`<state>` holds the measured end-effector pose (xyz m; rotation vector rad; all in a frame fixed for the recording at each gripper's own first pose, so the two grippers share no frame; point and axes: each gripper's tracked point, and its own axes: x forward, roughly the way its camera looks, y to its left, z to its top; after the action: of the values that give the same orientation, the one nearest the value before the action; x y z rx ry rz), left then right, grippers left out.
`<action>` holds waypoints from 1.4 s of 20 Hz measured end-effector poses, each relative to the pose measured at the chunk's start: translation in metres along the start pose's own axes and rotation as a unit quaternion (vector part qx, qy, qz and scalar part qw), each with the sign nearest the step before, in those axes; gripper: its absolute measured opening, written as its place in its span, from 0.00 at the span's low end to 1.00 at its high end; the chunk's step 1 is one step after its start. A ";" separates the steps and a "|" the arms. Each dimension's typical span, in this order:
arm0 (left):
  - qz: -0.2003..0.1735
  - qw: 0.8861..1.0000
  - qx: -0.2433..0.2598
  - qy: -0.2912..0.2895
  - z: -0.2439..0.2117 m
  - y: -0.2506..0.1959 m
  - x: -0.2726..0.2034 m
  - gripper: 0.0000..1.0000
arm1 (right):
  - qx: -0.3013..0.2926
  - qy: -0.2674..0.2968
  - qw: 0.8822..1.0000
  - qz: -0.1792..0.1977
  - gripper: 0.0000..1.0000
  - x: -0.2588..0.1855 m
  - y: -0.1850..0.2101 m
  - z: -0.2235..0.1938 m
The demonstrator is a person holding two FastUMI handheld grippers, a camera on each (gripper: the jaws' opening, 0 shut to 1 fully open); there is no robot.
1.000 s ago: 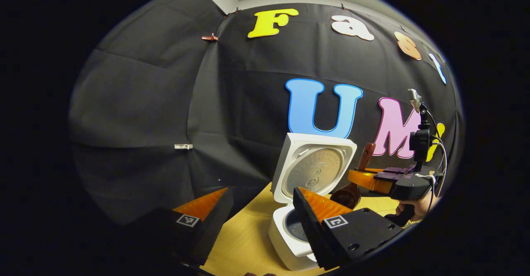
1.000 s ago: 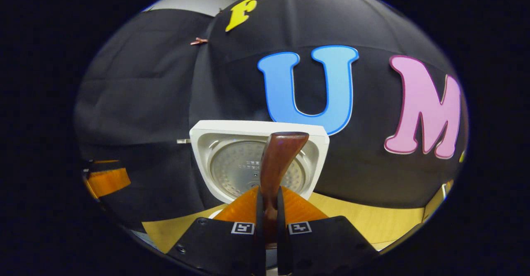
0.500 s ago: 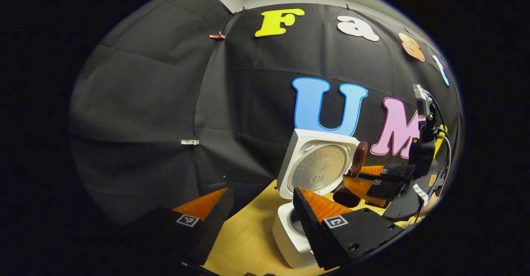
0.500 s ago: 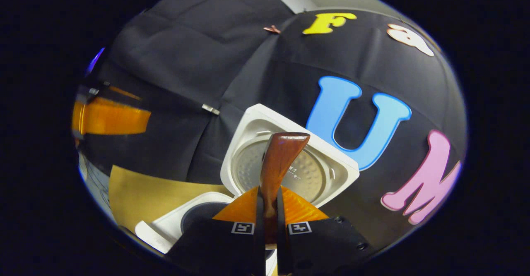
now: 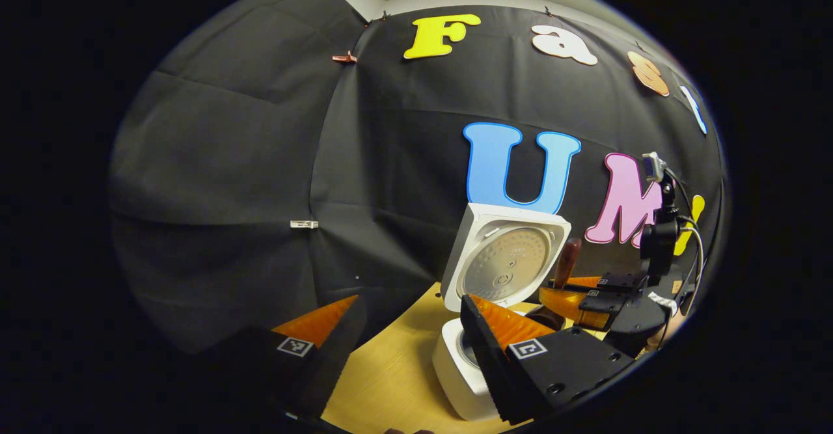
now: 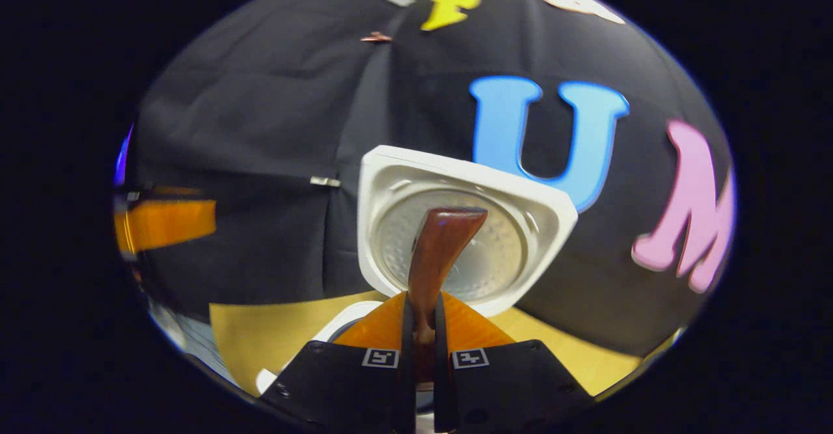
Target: Close the left gripper, press the button to open the rice cooker; take a wooden spoon from the chopstick holder with the right hand, scoop a spoonful of rice and pour it into the rice cooker, then put the wooden spoon back into the chopstick holder.
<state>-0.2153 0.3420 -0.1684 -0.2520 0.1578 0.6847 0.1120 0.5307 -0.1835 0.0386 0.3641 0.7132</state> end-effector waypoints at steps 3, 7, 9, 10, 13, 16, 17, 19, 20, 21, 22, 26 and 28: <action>0.003 1.000 0.001 0.003 -0.002 -0.002 -0.003 0.93 | 0.158 0.007 0.987 -0.005 0.15 -0.008 -0.023 -0.002; 0.002 1.000 0.006 0.001 0.003 -0.013 -0.006 0.93 | 0.358 -0.017 0.933 -0.015 0.15 -0.022 -0.061 -0.003; 0.002 1.000 0.006 -0.002 0.010 -0.021 -0.008 0.93 | 0.411 -0.040 0.911 -0.015 0.15 -0.036 -0.083 0.005; 0.002 1.000 0.004 -0.003 0.011 -0.027 -0.009 0.93 | 0.426 -0.049 0.903 -0.017 0.15 -0.044 -0.095 0.007; -0.003 1.000 0.010 -0.007 0.017 -0.049 -0.011 0.93 | 0.452 -0.083 0.888 -0.024 0.15 -0.083 -0.134 0.016; -0.009 1.000 0.014 -0.012 0.022 -0.071 -0.010 0.93 | 0.458 -0.110 0.881 -0.046 0.15 -0.131 -0.187 0.014; -0.013 1.000 0.010 -0.013 0.023 -0.079 -0.009 0.93 | 0.461 -0.121 0.877 -0.060 0.15 -0.150 -0.207 0.011; -0.023 1.000 0.005 -0.010 0.023 -0.095 -0.006 0.93 | 0.456 -0.138 0.874 -0.093 0.15 -0.191 -0.247 0.000; -0.027 1.000 0.005 -0.008 0.022 -0.103 -0.003 0.93 | 0.449 -0.141 0.875 -0.111 0.15 -0.210 -0.264 -0.009; -0.030 1.000 0.006 -0.008 0.022 -0.109 -0.002 0.93 | 0.442 -0.140 0.877 -0.130 0.15 -0.227 -0.280 -0.019; -0.035 0.999 0.007 -0.009 0.022 -0.117 -0.002 0.93 | 0.433 -0.139 0.878 -0.152 0.15 -0.247 -0.298 -0.031; -0.051 0.999 0.010 -0.005 0.019 -0.140 -0.001 0.93 | 0.407 -0.133 0.873 -0.233 0.15 -0.325 -0.353 -0.075; -0.057 0.998 0.004 0.000 0.018 -0.149 0.001 0.93 | 0.402 -0.129 0.867 -0.265 0.15 -0.355 -0.369 -0.094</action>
<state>-0.1178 0.2363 -0.1247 -0.2520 0.1456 0.5700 0.0659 0.0134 -0.2183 0.7937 0.3711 -0.0347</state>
